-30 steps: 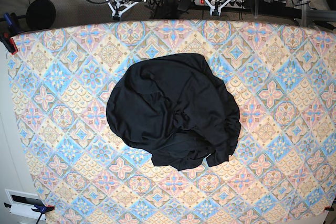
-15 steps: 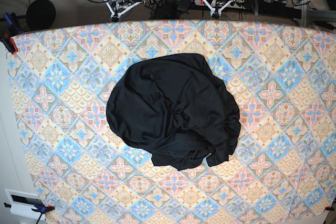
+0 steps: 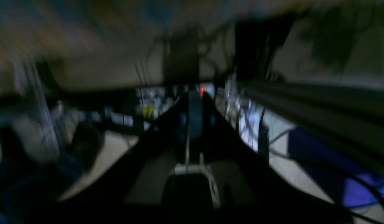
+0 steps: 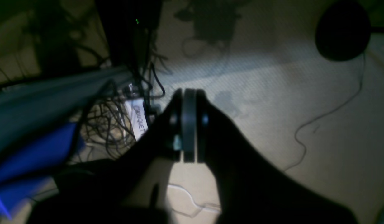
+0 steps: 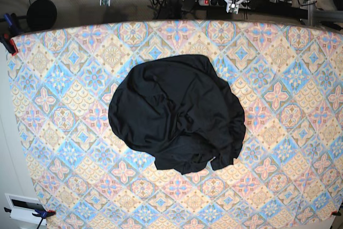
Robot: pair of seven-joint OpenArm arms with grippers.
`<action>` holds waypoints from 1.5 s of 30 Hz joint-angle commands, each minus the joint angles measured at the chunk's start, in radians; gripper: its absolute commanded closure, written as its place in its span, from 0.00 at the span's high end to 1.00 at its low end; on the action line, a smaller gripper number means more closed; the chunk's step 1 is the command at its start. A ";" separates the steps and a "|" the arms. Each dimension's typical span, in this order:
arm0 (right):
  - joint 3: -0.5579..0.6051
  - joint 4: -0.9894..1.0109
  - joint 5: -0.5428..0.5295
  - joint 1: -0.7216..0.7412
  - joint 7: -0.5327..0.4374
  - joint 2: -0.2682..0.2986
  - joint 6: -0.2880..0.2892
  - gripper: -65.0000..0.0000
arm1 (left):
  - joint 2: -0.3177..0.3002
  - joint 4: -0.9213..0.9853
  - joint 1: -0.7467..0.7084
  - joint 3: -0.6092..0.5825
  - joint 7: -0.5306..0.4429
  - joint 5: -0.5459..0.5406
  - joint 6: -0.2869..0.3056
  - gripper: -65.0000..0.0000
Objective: Layout the t-shirt on the table in an organized manner, then fold the t-shirt properly
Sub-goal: 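Lower both arms from the rest pose toward the black t-shirt, then grasp the crumpled black t-shirt edges with both grippers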
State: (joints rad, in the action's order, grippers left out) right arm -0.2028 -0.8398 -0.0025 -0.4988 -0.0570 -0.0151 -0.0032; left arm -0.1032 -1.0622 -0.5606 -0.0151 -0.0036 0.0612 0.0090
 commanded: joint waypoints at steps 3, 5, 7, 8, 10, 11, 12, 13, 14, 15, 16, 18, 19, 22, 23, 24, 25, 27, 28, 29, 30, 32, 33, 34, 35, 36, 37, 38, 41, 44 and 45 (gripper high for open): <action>-0.002 -0.108 -0.006 -0.099 -0.011 0.004 -0.004 0.00 | -0.043 -0.146 -0.092 -0.047 -0.008 -0.004 -0.002 0.00; -0.002 -0.186 -0.006 -0.160 -0.011 0.004 -0.004 0.00 | -0.085 -0.252 -0.144 -0.075 -0.008 -0.030 -0.002 0.00; -0.002 -0.264 -0.006 -0.222 -0.011 0.004 -0.004 0.00 | -0.120 -0.338 -0.183 -0.095 -0.008 -0.074 -0.002 0.00; -0.002 -0.306 -0.006 -0.252 -0.011 0.004 -0.004 0.00 | -0.145 -0.379 -0.198 -0.098 -0.006 -0.100 -0.002 0.00; -0.002 -0.401 -0.006 -0.311 -0.011 0.004 -0.004 0.00 | -0.185 -0.454 -0.207 -0.098 0.044 -0.160 -0.002 0.00; -0.002 -0.456 -0.006 -0.338 -0.011 0.004 -0.004 0.00 | -0.203 -0.494 -0.206 -0.092 0.087 -0.195 -0.002 0.00; -0.005 -0.508 -0.006 -0.369 -0.011 0.004 -0.004 0.00 | -0.218 -0.536 -0.203 -0.089 0.133 -0.231 -0.002 0.00; -0.007 -0.562 -0.009 -0.397 -0.011 0.004 -0.004 0.00 | -0.240 -0.580 -0.203 -0.087 0.178 -0.265 -0.002 0.00; -0.008 -0.617 -0.009 -0.420 -0.011 0.005 -0.004 0.00 | -0.267 -0.626 -0.203 -0.087 0.215 -0.297 -0.002 0.00; -0.010 -0.671 -0.009 -0.443 -0.011 0.005 -0.004 0.00 | -0.298 -0.674 -0.206 -0.089 0.244 -0.327 -0.002 0.00; -0.011 -0.723 -0.009 -0.458 -0.011 0.005 -0.004 0.00 | -0.324 -0.717 -0.207 -0.090 0.264 -0.357 -0.002 0.00; -0.011 -0.803 -0.011 -0.473 -0.011 0.005 -0.004 0.00 | -0.364 -0.783 -0.207 -0.090 0.284 -0.404 -0.002 0.00; -0.011 -0.829 -0.011 -0.473 -0.010 0.005 -0.004 0.00 | -0.376 -0.807 -0.204 -0.089 0.285 -0.419 -0.002 0.00; -0.011 -0.890 -0.011 -0.470 -0.010 0.005 -0.004 0.00 | -0.389 -0.869 -0.197 -0.085 0.285 -0.430 -0.005 0.00; -0.011 -0.904 -0.011 -0.470 -0.007 0.005 -0.004 0.00 | -0.389 -0.889 -0.184 -0.081 0.285 -0.430 -0.007 0.00; -0.011 -0.919 -0.007 -0.469 0.010 0.007 -0.002 0.00 | -0.389 -0.906 -0.172 -0.075 0.296 -0.436 -0.007 0.00; -0.011 -0.938 -0.006 -0.461 0.039 0.014 -0.001 0.00 | -0.386 -0.919 -0.164 -0.072 0.313 -0.438 -0.007 0.00; -0.005 -0.988 -0.006 -0.413 0.095 0.045 0.001 0.00 | -0.386 -0.938 -0.141 -0.070 0.336 -0.439 -0.008 0.00; -0.004 -1.013 -0.009 -0.386 0.130 0.057 0.001 0.00 | -0.382 -0.949 -0.131 -0.073 0.347 -0.439 -0.008 0.00; -0.004 -1.036 -0.011 -0.358 0.164 0.070 0.001 0.00 | -0.366 -0.956 -0.128 -0.073 0.359 -0.439 -0.008 0.00; -0.004 -1.053 -0.011 -0.337 0.191 0.077 0.001 0.00 | -0.347 -0.958 -0.126 -0.072 0.363 -0.439 -0.008 0.00; -0.004 -1.068 -0.011 -0.294 0.231 0.099 0.002 0.00 | -0.316 -0.961 -0.123 -0.047 0.370 -0.439 -0.008 0.00; -0.002 -1.071 -0.011 -0.269 0.240 0.109 0.002 0.00 | -0.295 -0.961 -0.123 -0.030 0.370 -0.439 -0.008 0.00; -0.001 -1.074 -0.011 -0.245 0.247 0.114 0.002 0.00 | -0.270 -0.959 -0.121 -0.018 0.370 -0.436 -0.008 0.00; 0.001 -1.074 -0.011 -0.219 0.248 0.117 0.006 0.00 | -0.249 -0.959 -0.120 -0.004 0.370 -0.432 -0.008 0.00; 0.013 -1.074 -0.011 -0.189 0.248 0.117 0.024 0.00 | -0.234 -0.959 -0.115 0.013 0.370 -0.432 -0.008 0.00; 0.024 -1.074 -0.011 -0.166 0.248 0.117 0.052 0.00 | -0.223 -0.959 -0.098 0.019 0.370 -0.432 -0.008 0.00; 0.035 -1.074 -0.011 -0.143 0.250 0.117 0.076 0.00 | -0.211 -0.959 -0.086 0.024 0.370 -0.433 -0.008 0.00; 0.067 -1.074 -0.011 -0.093 0.250 0.117 0.107 0.00 | -0.191 -0.961 -0.066 0.043 0.370 -0.430 -0.008 0.00; 0.122 -1.074 -0.011 -0.053 0.250 0.117 0.128 0.00 | -0.186 -0.958 -0.016 0.071 0.370 -0.427 -0.008 0.00; 0.138 -1.074 -0.012 -0.048 0.250 0.117 0.134 0.00 | -0.189 -0.958 0.004 0.079 0.371 -0.426 -0.008 0.00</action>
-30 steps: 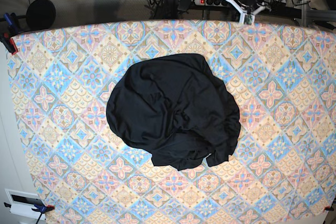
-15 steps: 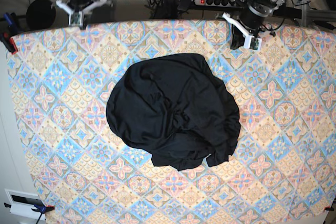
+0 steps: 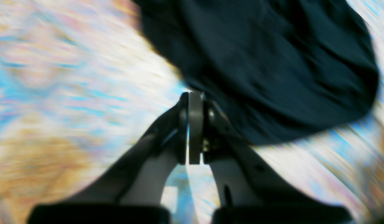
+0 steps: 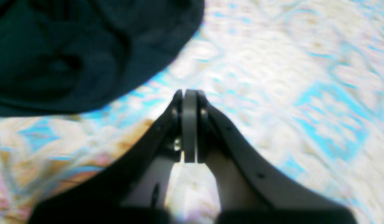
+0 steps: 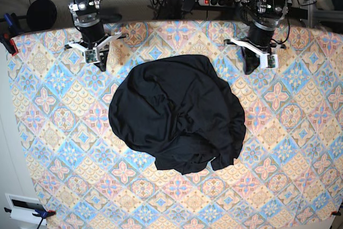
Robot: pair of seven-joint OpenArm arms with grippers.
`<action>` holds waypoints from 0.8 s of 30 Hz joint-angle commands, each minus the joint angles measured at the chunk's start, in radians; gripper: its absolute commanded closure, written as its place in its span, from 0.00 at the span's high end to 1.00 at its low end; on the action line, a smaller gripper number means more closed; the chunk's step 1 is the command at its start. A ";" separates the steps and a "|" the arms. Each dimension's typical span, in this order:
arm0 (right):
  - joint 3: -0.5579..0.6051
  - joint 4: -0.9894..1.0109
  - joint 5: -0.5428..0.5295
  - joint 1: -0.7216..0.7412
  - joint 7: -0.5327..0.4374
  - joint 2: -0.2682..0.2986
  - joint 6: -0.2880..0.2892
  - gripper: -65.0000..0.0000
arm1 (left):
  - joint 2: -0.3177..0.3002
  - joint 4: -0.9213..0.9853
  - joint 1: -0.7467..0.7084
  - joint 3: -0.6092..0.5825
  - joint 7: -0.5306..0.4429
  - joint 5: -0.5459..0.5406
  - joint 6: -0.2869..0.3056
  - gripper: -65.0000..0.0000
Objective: Layout the t-shirt on the table in an organized manner, then fold the t-shirt properly
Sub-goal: 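Grasp the crumpled black t-shirt edges with both grippers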
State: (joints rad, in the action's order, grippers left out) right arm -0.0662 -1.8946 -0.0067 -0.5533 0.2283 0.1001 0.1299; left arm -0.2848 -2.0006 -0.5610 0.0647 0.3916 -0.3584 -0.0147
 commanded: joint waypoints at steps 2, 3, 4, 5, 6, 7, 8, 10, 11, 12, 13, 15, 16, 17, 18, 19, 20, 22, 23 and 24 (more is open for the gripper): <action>0.029 -0.020 -0.008 0.011 -0.036 0.002 0.018 0.03 | -0.011 -0.018 0.068 0.017 0.005 -0.006 0.015 0.03; 0.044 -0.021 -0.008 0.026 -0.036 0.002 0.020 0.06 | -0.011 -0.018 0.109 0.028 0.051 -0.006 0.015 0.07; 0.061 -0.021 -0.008 0.042 -0.036 0.002 0.018 0.08 | -0.011 -0.016 0.146 0.040 0.099 -0.008 0.015 0.11; 0.082 -0.021 -0.008 0.057 -0.033 0.000 0.017 0.10 | -0.008 -0.015 0.186 0.050 0.149 -0.008 0.015 0.15; 0.102 -0.021 -0.008 0.078 -0.019 -0.001 0.015 0.11 | -0.006 -0.012 0.236 0.057 0.208 -0.008 0.015 0.20; 0.118 -0.021 -0.008 0.105 0.000 -0.001 0.015 0.13 | -0.006 -0.001 0.284 0.059 0.258 -0.006 0.019 0.26; 0.131 -0.020 -0.008 0.134 0.018 -0.001 0.015 0.14 | -0.006 0.019 0.322 0.053 0.295 -0.008 0.020 0.30; 0.164 -0.013 -0.009 0.194 0.047 -0.003 0.015 0.15 | -0.004 0.067 0.399 0.048 0.350 -0.015 0.022 0.40; 0.179 -0.013 -0.009 0.218 0.052 -0.004 0.015 0.15 | -0.004 0.096 0.430 0.033 0.358 -0.017 0.023 0.43; 0.194 -0.013 -0.009 0.236 0.055 -0.004 0.015 0.15 | -0.006 0.130 0.456 0.011 0.352 -0.017 0.025 0.45; 0.207 -0.013 -0.009 0.249 0.055 -0.004 0.015 0.15 | -0.009 0.157 0.476 -0.010 0.343 -0.017 0.038 0.44; 0.220 -0.013 -0.009 0.264 0.053 -0.004 0.015 0.15 | -0.011 0.197 0.505 -0.039 0.329 -0.011 0.072 0.42; 0.227 -0.012 -0.011 0.272 0.053 -0.004 0.015 0.15 | -0.008 0.220 0.519 -0.052 0.326 -0.009 0.086 0.40; 0.234 -0.012 -0.011 0.278 0.053 -0.004 0.015 0.15 | -0.006 0.240 0.534 -0.058 0.326 -0.009 0.094 0.38; 0.246 -0.012 -0.011 0.283 0.052 -0.004 0.015 0.15 | -0.006 0.255 0.545 -0.062 0.326 -0.009 0.094 0.35; 0.260 -0.010 -0.011 0.287 0.052 -0.004 0.015 0.15 | -0.006 0.269 0.554 -0.062 0.326 -0.012 0.094 0.33; 0.277 -0.010 -0.011 0.287 0.052 -0.004 0.017 0.15 | -0.004 0.281 0.562 -0.062 0.326 -0.015 0.094 0.30; 0.311 -0.010 -0.011 0.287 0.050 -0.004 0.017 0.16 | -0.004 0.292 0.574 -0.059 0.324 -0.015 0.094 0.27; 0.326 -0.009 -0.011 0.289 0.050 -0.004 0.017 0.16 | -0.004 0.292 0.576 -0.058 0.324 -0.015 0.094 0.27; 0.339 -0.001 -0.011 0.289 0.050 -0.004 0.017 0.16 | -0.004 0.289 0.576 -0.058 0.324 -0.015 0.094 0.28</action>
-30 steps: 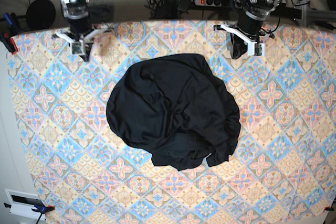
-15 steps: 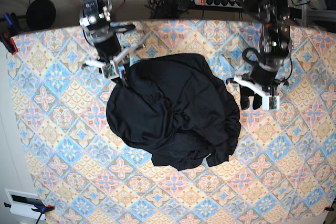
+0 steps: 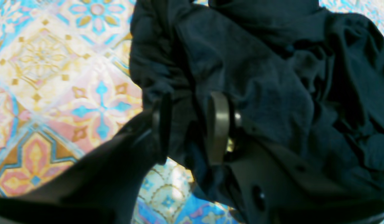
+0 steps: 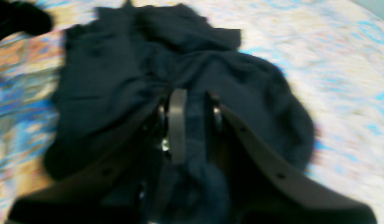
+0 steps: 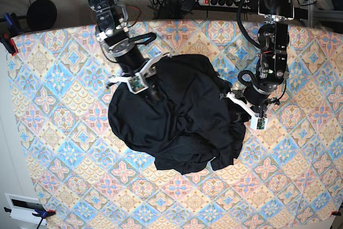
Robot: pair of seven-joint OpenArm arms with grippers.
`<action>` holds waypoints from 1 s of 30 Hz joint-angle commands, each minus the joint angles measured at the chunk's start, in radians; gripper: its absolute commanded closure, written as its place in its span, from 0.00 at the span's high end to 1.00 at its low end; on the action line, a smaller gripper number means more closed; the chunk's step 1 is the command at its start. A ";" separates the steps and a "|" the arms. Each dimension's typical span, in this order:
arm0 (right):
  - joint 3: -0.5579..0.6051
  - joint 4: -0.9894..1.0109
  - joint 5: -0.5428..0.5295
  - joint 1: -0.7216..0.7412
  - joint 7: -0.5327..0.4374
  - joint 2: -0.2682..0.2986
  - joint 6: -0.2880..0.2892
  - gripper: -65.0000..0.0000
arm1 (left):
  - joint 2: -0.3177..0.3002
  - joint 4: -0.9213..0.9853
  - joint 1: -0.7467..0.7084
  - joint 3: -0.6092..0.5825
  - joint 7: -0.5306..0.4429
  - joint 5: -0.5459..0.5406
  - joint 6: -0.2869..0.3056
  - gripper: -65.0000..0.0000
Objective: Layout the t-shirt on the table in an organized manner, then fold the t-shirt properly
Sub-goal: 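Grasp the crumpled black t-shirt edges with both grippers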
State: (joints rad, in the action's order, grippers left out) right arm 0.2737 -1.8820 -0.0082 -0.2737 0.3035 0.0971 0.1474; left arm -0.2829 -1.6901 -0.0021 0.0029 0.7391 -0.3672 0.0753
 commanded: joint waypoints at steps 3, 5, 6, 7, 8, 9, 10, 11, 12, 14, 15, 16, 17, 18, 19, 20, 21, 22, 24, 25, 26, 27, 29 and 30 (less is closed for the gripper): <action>0.020 0.028 -0.009 0.014 -0.025 -0.001 -0.002 0.19 | -0.006 -0.023 0.017 0.007 -0.023 -0.002 0.004 0.32; 0.022 0.048 -0.009 0.037 -0.020 -0.001 -0.002 0.23 | -0.012 -0.023 0.018 0.007 -0.023 -0.003 0.004 0.37; 0.022 0.060 -0.009 0.038 -0.020 -0.001 -0.002 0.25 | -0.012 -0.023 0.018 0.007 -0.023 -0.003 0.004 0.40; 0.022 0.069 -0.009 0.040 -0.022 -0.001 -0.002 0.26 | -0.012 -0.021 0.017 0.007 -0.023 -0.002 0.004 0.42; 0.022 0.078 -0.009 0.041 -0.022 -0.001 -0.002 0.27 | -0.012 -0.020 0.015 0.007 -0.023 0.000 0.004 0.45; 0.022 0.089 -0.009 0.041 -0.025 -0.001 -0.002 0.27 | -0.012 -0.018 0.012 0.006 -0.023 0.000 0.004 0.47; 0.022 0.097 -0.009 0.041 -0.025 -0.001 -0.002 0.27 | -0.012 -0.018 0.011 0.006 -0.023 0.001 0.004 0.49; 0.022 0.104 -0.008 0.041 -0.025 -0.001 -0.002 0.27 | -0.012 -0.017 0.009 0.006 -0.023 0.001 0.004 0.50; 0.020 0.112 -0.008 0.041 -0.025 -0.001 -0.002 0.27 | -0.012 -0.017 0.006 0.006 -0.023 0.001 0.001 0.51; 0.019 0.124 -0.008 0.041 -0.027 -0.001 -0.002 0.27 | -0.008 -0.003 -0.003 0.007 -0.023 0.000 -0.004 0.51; 0.017 0.131 -0.008 0.041 -0.028 -0.001 -0.002 0.27 | -0.006 0.011 -0.003 0.007 -0.023 0.000 -0.004 0.51; 0.017 0.137 -0.008 0.041 -0.028 -0.001 -0.002 0.27 | -0.005 0.034 -0.003 0.007 -0.025 0.000 -0.006 0.51; 0.017 0.137 -0.008 0.041 -0.028 -0.001 -0.002 0.27 | 0.006 0.064 0.001 0.007 -0.026 -0.006 -0.006 0.51; 0.017 0.137 -0.008 0.041 -0.028 -0.001 -0.002 0.27 | 0.021 0.095 0.003 0.007 -0.040 -0.002 -0.006 0.51; 0.017 0.137 -0.008 0.041 -0.028 -0.001 -0.002 0.27 | 0.030 0.124 0.004 0.007 -0.069 0.001 -0.006 0.51; 0.017 0.137 -0.008 0.041 -0.028 -0.001 -0.002 0.27 | 0.035 0.150 0.004 0.006 -0.102 0.001 -0.006 0.51; 0.016 0.137 -0.008 0.041 -0.028 -0.001 -0.002 0.27 | 0.038 0.169 0.004 0.004 -0.126 0.003 -0.006 0.51; 0.016 0.137 -0.008 0.041 -0.028 -0.001 -0.002 0.27 | 0.044 0.186 0.004 0.003 -0.143 0.003 -0.006 0.51; 0.016 0.137 -0.008 0.041 -0.028 -0.001 -0.002 0.27 | 0.057 0.204 0.004 0.004 -0.169 0.000 -0.006 0.51; 0.016 0.137 -0.008 0.041 -0.028 -0.001 -0.002 0.27 | 0.060 0.203 0.004 0.004 -0.175 0.000 -0.006 0.51; 0.016 0.137 -0.008 0.041 -0.028 -0.001 -0.002 0.27 | 0.060 0.201 0.004 0.004 -0.177 -0.006 -0.006 0.51; 0.016 0.137 -0.008 0.041 -0.028 -0.001 -0.002 0.27 | 0.060 0.198 0.004 0.004 -0.177 -0.011 -0.006 0.51; 0.016 0.135 -0.008 0.040 -0.028 -0.001 -0.002 0.27 | 0.060 0.172 0.004 0.006 -0.175 -0.011 -0.006 0.51; 0.016 0.135 -0.008 0.040 -0.028 -0.001 -0.002 0.27 | 0.060 0.150 0.003 0.006 -0.171 -0.011 -0.006 0.51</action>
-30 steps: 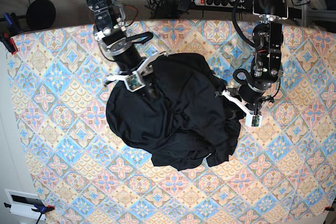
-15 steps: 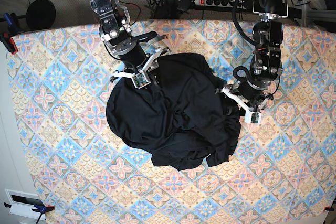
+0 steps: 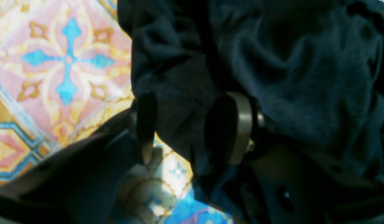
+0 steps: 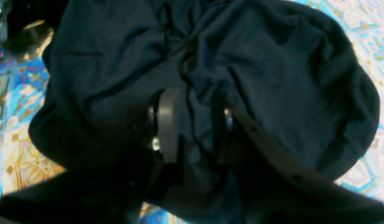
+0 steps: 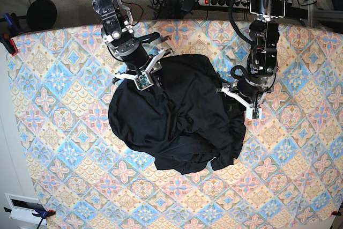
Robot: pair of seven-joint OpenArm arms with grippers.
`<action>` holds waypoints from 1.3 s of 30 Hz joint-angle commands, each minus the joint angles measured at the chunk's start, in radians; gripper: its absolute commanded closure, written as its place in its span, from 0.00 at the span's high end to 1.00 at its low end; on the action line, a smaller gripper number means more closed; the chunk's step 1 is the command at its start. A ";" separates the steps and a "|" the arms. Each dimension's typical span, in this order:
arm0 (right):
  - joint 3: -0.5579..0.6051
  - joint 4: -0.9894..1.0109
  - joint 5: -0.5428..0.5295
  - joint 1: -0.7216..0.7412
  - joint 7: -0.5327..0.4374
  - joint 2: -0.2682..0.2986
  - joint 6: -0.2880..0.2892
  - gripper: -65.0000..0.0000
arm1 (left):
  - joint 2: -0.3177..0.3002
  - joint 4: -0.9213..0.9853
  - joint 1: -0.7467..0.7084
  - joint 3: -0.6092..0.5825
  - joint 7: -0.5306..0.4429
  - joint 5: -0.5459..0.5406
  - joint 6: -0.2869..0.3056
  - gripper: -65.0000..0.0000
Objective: Layout the t-shirt on the table in an organized manner, then fold the t-shirt properly
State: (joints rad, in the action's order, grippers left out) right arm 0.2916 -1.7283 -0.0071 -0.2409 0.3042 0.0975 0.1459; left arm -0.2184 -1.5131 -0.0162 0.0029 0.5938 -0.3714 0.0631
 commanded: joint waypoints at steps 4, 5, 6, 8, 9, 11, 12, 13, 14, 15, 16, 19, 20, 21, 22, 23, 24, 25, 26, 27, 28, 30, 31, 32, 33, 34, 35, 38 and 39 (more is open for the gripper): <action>-0.002 -0.019 -0.009 0.007 -0.029 -0.002 -0.001 0.27 | -0.008 -0.131 -0.003 0.006 -0.024 -0.002 0.007 0.50; -0.002 -0.019 -0.009 0.007 -0.029 -0.002 -0.001 0.27 | -0.008 -0.146 -0.008 0.006 -0.024 0.002 0.007 0.50; -0.002 -0.019 -0.009 0.008 -0.029 -0.002 -0.001 0.27 | -0.008 -0.155 -0.008 0.006 -0.024 0.004 0.007 0.50; -0.002 -0.019 -0.009 0.008 -0.029 -0.002 -0.001 0.27 | -0.008 -0.152 -0.005 0.003 -0.024 0.007 0.007 0.50; -0.002 -0.019 -0.009 0.008 -0.029 -0.002 -0.001 0.27 | -0.006 -0.149 -0.005 0.001 -0.024 0.007 0.007 0.50; -0.002 -0.019 -0.009 0.008 -0.029 -0.002 -0.001 0.27 | -0.006 -0.117 -0.001 0.001 -0.024 0.007 0.007 0.50; -0.002 -0.019 -0.009 0.008 -0.029 -0.002 -0.001 0.27 | -0.006 -0.103 0.009 -0.001 -0.024 0.007 0.007 0.50; -0.002 -0.019 -0.009 0.008 -0.029 -0.002 -0.001 0.27 | -0.006 -0.083 0.017 -0.001 -0.024 0.007 0.007 0.50; -0.002 -0.019 -0.009 0.008 -0.029 -0.002 -0.001 0.27 | -0.006 -0.060 0.020 -0.001 -0.024 0.005 0.007 0.50; -0.002 -0.019 -0.009 0.008 -0.029 -0.002 -0.001 0.27 | -0.006 -0.043 0.025 0.003 -0.024 0.002 0.007 0.50; -0.002 -0.019 -0.009 0.008 -0.029 -0.002 -0.001 0.27 | -0.006 -0.027 0.025 0.004 -0.027 0.001 0.007 0.50; -0.002 -0.019 -0.009 0.008 -0.029 -0.002 -0.001 0.27 | -0.006 -0.016 0.026 0.004 -0.031 0.004 0.007 0.51; -0.002 -0.019 -0.009 0.008 -0.029 -0.002 -0.001 0.27 | -0.006 -0.016 0.026 0.004 -0.031 0.002 0.007 0.51; -0.002 -0.019 -0.009 0.008 -0.029 -0.002 -0.001 0.27 | -0.005 -0.016 0.028 0.004 -0.031 -0.001 0.007 0.51; -0.002 -0.019 -0.009 0.008 -0.029 -0.002 -0.001 0.27 | -0.005 -0.016 0.035 0.001 -0.031 -0.002 0.007 0.51; -0.002 -0.019 -0.009 0.008 -0.029 -0.002 -0.001 0.27 | -0.002 -0.016 0.043 -0.001 -0.031 -0.002 0.007 0.51; -0.002 -0.019 -0.009 0.008 -0.029 -0.002 -0.001 0.27 | 0.009 -0.010 0.051 0.001 -0.031 -0.001 0.007 0.51; -0.001 -0.019 -0.009 0.008 -0.029 -0.002 -0.001 0.27 | 0.017 -0.004 0.052 0.004 -0.031 0.002 0.007 0.51; -0.001 -0.019 -0.009 0.008 -0.029 -0.002 -0.001 0.27 | 0.020 0.004 0.058 0.004 -0.031 0.002 0.007 0.51; -0.001 -0.019 -0.009 0.008 -0.029 -0.002 -0.001 0.27 | 0.021 0.012 0.077 0.001 -0.031 0.001 0.007 0.51; 0.001 -0.019 -0.009 0.008 -0.029 -0.002 -0.001 0.27 | 0.021 0.022 0.092 -0.001 -0.031 -0.001 0.007 0.50; 0.001 -0.019 -0.009 0.007 -0.029 -0.002 -0.001 0.27 | 0.027 0.049 0.117 -0.001 -0.028 -0.004 0.007 0.50; 0.001 -0.019 -0.009 0.007 -0.029 -0.002 -0.001 0.27 | 0.038 0.055 0.129 -0.001 -0.025 -0.004 0.010 0.49; 0.001 -0.019 -0.009 0.007 -0.029 -0.002 -0.001 0.27 | 0.044 0.056 0.137 -0.001 -0.025 -0.004 0.010 0.47; 0.001 -0.019 -0.009 0.005 -0.029 -0.002 -0.001 0.27 | 0.046 0.056 0.143 -0.001 -0.025 -0.004 0.011 0.43; -0.001 -0.019 -0.009 0.004 -0.029 -0.002 -0.001 0.27 | 0.047 0.056 0.144 -0.001 -0.025 -0.004 0.011 0.37; -0.001 -0.019 -0.009 0.004 -0.029 -0.002 -0.001 0.27 | 0.049 0.053 0.146 0.003 -0.030 -0.004 0.011 0.31; -0.002 -0.019 -0.009 0.002 -0.029 -0.002 -0.001 0.27 | 0.049 0.039 0.172 0.006 -0.030 -0.007 0.011 0.02; -0.002 -0.019 -0.009 0.002 -0.029 -0.002 -0.001 0.27 | 0.049 0.024 0.180 0.006 -0.025 -0.007 0.010 0.00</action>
State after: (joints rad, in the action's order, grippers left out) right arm 0.2916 -1.7287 -0.0067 -0.2470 0.3042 0.0975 0.1455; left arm -0.1654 -1.4567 0.1310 0.0032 0.5983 -0.3706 0.0696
